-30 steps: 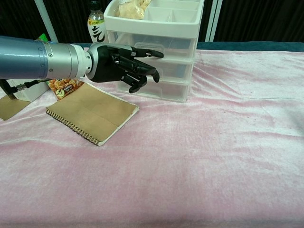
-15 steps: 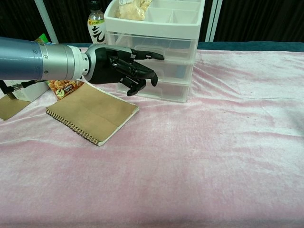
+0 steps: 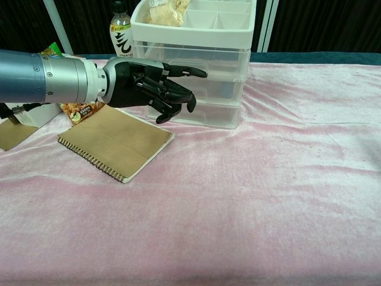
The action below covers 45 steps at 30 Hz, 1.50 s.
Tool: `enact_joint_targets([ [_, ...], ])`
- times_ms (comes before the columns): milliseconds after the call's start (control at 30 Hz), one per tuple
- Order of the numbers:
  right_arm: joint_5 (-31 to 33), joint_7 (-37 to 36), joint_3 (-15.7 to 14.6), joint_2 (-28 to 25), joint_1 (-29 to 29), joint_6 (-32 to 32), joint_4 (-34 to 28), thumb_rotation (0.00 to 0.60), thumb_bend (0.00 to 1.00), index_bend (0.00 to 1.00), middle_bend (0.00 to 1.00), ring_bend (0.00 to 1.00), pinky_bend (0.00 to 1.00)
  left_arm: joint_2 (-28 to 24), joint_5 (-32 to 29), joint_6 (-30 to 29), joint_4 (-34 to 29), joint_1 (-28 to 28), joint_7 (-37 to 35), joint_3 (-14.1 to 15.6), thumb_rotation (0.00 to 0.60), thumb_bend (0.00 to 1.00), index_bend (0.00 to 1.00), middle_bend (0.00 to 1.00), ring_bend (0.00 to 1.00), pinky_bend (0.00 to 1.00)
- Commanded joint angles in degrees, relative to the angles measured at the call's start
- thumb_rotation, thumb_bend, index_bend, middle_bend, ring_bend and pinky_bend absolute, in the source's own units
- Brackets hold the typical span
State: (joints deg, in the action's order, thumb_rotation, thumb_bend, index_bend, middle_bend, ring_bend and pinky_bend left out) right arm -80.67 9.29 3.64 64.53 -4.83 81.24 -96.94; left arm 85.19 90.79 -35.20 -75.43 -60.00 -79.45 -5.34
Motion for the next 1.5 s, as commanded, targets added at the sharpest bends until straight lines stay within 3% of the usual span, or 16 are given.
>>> enact_joint_targets([
  [33, 0.0, 0.0, 0.0, 0.0, 0.0, 0.0, 0.0, 0.600, 0.28, 0.14, 0.11, 0.22, 0.21, -0.2, 0.3, -0.4, -0.2, -0.2, -0.2, 0.6, 0.600, 0.47, 0.06, 0.55, 0.63, 0.70],
  [1500, 0.1, 0.8, 0.0, 0.3, 0.1, 0.3, 0.0, 0.600, 0.28, 0.14, 0.11, 0.22, 0.21, -2.4, 6.2, -8.4, -1.9, -2.5, -3.4, 11.1, 0.600, 0.47, 0.06, 0.56, 0.63, 0.69],
])
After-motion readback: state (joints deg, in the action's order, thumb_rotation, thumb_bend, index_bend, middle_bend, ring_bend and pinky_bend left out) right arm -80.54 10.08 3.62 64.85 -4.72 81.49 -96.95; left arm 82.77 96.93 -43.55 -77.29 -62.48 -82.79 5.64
